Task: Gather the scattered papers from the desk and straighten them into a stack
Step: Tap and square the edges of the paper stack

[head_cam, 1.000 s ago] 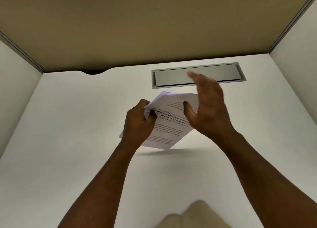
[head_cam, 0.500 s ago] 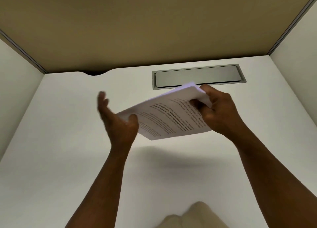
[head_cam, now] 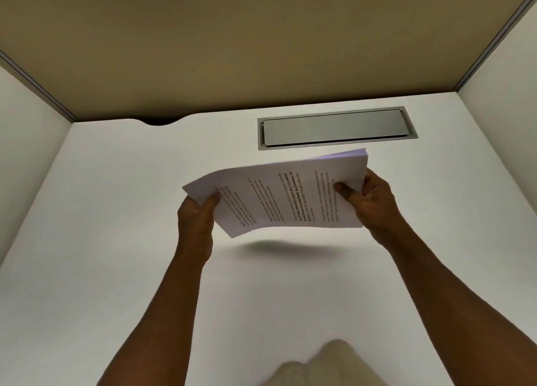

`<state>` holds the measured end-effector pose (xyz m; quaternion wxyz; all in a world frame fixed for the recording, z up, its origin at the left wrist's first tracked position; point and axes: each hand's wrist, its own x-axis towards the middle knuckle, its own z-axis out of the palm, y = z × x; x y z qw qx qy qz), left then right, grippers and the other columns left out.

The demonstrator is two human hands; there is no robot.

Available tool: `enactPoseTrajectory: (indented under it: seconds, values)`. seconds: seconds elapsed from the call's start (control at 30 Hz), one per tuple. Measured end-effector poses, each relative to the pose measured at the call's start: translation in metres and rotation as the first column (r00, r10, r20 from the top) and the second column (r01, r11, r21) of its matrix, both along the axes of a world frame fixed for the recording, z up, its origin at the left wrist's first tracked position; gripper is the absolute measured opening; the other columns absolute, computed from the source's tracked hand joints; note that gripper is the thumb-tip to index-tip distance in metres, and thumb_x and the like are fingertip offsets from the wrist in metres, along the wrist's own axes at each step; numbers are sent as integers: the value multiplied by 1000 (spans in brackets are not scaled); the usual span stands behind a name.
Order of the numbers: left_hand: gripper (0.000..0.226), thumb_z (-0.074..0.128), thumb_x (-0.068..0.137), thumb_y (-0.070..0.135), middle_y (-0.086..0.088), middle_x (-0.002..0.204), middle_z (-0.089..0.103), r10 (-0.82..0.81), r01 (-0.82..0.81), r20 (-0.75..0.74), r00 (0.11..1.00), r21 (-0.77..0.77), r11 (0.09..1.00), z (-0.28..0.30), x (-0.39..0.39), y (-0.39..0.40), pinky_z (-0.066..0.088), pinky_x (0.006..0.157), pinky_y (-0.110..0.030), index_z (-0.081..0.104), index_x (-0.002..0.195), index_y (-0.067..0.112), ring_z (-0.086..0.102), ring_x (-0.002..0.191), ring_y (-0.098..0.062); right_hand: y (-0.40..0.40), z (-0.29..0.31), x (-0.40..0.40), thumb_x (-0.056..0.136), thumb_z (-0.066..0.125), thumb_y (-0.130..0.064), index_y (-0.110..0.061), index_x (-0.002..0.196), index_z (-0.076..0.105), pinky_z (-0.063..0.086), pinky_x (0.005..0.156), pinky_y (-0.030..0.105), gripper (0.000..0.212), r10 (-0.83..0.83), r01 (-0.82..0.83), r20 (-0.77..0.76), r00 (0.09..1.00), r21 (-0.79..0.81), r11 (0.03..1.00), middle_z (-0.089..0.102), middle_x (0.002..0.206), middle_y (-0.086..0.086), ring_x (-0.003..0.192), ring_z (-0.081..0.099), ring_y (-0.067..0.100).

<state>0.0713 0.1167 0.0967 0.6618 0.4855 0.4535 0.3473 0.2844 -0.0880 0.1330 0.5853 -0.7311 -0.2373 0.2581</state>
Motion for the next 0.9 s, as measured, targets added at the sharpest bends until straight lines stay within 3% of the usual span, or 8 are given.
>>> enactPoseTrajectory:
  seconds: [0.13, 0.27, 0.43, 0.67, 0.9]
  values:
    - [18, 62, 92, 11, 0, 102, 68, -4, 9, -84, 997, 65, 998, -14, 3, -6, 49, 76, -27, 62, 105, 24, 64, 93, -16, -2, -25, -5, 91, 63, -15, -40, 99, 59, 56, 81, 37, 26, -31, 29, -78, 997, -20, 999, 69, 101, -9, 95, 66, 20]
    - [18, 62, 94, 14, -2, 104, 66, 5, 21, -171, 985, 150, 988, -24, 3, -10, 50, 72, -23, 60, 112, 15, 63, 92, -16, -3, -37, -5, 92, 57, -5, -37, 100, 58, 53, 78, 34, 33, -64, 63, -133, 989, -9, 998, 67, 100, -3, 94, 64, 21]
    - [28, 62, 92, 6, 4, 98, 63, -26, 57, -291, 956, 100, 993, -41, 0, -19, 50, 83, -28, 58, 119, 11, 59, 100, -20, -1, -63, -12, 89, 56, -3, -36, 92, 61, 46, 78, 34, 33, -123, 106, -206, 971, -94, 990, 67, 102, 2, 105, 61, 29]
    - [26, 59, 94, 5, 0, 104, 65, -45, 69, -249, 968, 90, 994, -40, -3, -17, 51, 83, -30, 59, 117, 18, 61, 98, -17, 0, -63, -10, 92, 55, -4, -38, 97, 59, 49, 83, 33, 35, -96, 82, -198, 975, -77, 994, 66, 109, 8, 106, 61, 28]
    - [25, 63, 91, 3, 0, 100, 65, -60, 88, -227, 972, 113, 990, -37, -2, -16, 49, 74, -21, 59, 111, 16, 62, 94, -16, -8, -60, -2, 91, 56, -1, -34, 98, 61, 49, 81, 33, 35, -95, 100, -218, 971, 14, 995, 67, 103, 5, 101, 62, 27]
